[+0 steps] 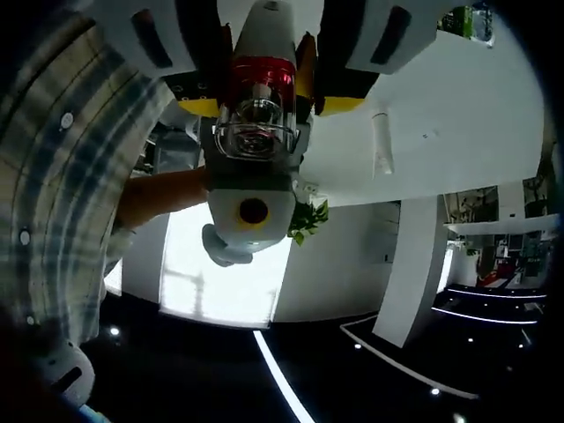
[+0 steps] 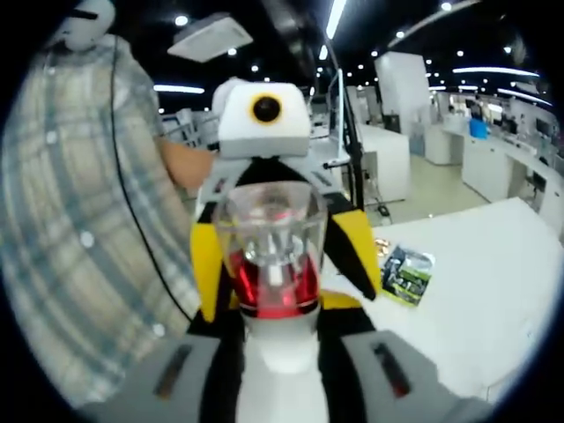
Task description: Arrange the skincare products in the storage area until every visible bottle or jar stands upright without overlapping.
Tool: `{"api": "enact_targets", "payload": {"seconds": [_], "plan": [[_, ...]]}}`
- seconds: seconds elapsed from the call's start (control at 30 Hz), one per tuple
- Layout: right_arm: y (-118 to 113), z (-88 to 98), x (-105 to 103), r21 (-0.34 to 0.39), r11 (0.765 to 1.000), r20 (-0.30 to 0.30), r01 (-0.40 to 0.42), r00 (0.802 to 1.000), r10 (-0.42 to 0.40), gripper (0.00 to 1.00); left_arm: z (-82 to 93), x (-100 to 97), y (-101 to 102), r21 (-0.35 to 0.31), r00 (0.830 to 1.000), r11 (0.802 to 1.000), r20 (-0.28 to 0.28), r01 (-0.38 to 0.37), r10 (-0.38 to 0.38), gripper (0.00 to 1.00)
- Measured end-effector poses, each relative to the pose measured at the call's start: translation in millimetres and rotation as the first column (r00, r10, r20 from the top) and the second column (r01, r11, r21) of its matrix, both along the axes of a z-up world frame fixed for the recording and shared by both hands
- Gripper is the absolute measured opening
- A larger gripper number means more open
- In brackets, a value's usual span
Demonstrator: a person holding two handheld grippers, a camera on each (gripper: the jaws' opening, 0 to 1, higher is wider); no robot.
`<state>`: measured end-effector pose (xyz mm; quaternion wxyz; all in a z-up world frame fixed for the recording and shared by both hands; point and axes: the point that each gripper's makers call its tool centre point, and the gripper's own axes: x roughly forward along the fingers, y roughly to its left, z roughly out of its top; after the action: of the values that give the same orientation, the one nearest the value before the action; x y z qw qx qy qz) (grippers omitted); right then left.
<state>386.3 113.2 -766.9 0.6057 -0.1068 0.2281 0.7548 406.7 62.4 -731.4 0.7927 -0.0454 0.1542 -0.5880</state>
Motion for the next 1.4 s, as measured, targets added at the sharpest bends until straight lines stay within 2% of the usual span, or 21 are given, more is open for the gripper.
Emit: {"api": "enact_targets", "payload": {"seconds": [0.03,0.13,0.2,0.43,0.63,0.83,0.97,1.07,1.13,1.2,1.23,1.27,1.3,1.4], "plan": [[-0.4,0.2,0.7,0.001,1.000,-0.002,0.002,1.000,-0.002,0.29,0.8,-3.8,-2.0,-0.005,1.000,1.000,-0.001,0.026,-0.026,0.32],[-1.0,1.1,1.0,0.004,1.000,-0.003,0.002,1.000,-0.002,0.29,0.7,-2.0,-2.8,0.000,1.000,1.000,0.008,0.008,-0.008,0.31],[-1.6,2.3,-0.1,0.009,1.000,-0.015,-0.005,1.000,0.005,0.29,1.1,-1.7,-3.0,0.010,0.999,1.000,0.039,-0.001,0.000,0.30],[-0.8,2.0,-4.0,0.020,1.000,-0.034,-0.016,0.999,0.017,0.29,0.4,-2.2,-1.2,0.022,0.999,0.999,0.031,-0.025,0.025,0.28],[0.5,5.7,-0.6,0.056,0.998,-0.082,0.020,0.997,-0.016,0.30,1.6,3.6,1.0,0.019,0.999,0.998,0.000,-0.053,0.053,0.27],[1.0,6.5,11.1,0.075,0.992,-0.111,0.101,0.990,-0.092,0.31,2.5,11.0,2.4,0.027,0.995,0.995,0.011,-0.098,0.097,0.27],[2.5,3.4,25.2,0.083,0.969,-0.138,0.233,0.966,-0.220,0.32,-0.4,22.3,6.3,0.056,0.990,0.988,0.024,-0.142,0.141,0.27],[2.3,-1.1,30.1,0.086,0.952,-0.129,0.292,0.951,-0.280,0.33,-5.4,27.4,8.2,0.077,0.986,0.984,0.022,-0.164,0.163,0.27],[3.9,-2.8,31.9,0.090,0.936,-0.101,0.341,0.938,-0.332,0.38,-8.0,29.4,9.0,0.090,0.984,0.980,0.023,-0.177,0.175,0.27],[6.2,-5.5,35.2,0.086,0.916,-0.077,0.391,0.920,-0.385,0.42,-7.6,31.9,10.7,0.086,0.981,0.977,0.019,-0.196,0.195,0.27],[7.7,-9.0,34.6,0.070,0.902,-0.080,0.426,0.904,-0.420,0.42,-6.9,35.3,12.3,0.075,0.976,0.973,0.010,-0.216,0.216,0.27],[12.0,-10.4,30.1,0.071,0.903,-0.071,0.423,0.905,-0.419,0.43,-5.9,37.7,12.8,0.070,0.974,0.971,0.008,-0.227,0.227,0.27],[11.4,-10.6,36.3,0.080,0.883,-0.040,0.463,0.886,-0.461,0.43,-5.5,39.6,13.5,0.067,0.971,0.969,-0.003,-0.240,0.240,0.27],[14.3,-10.1,42.6,0.093,0.851,-0.045,0.517,0.856,-0.515,0.43,-4.8,41.6,13.8,0.067,0.968,0.966,-0.007,-0.250,0.251,0.27]]}}
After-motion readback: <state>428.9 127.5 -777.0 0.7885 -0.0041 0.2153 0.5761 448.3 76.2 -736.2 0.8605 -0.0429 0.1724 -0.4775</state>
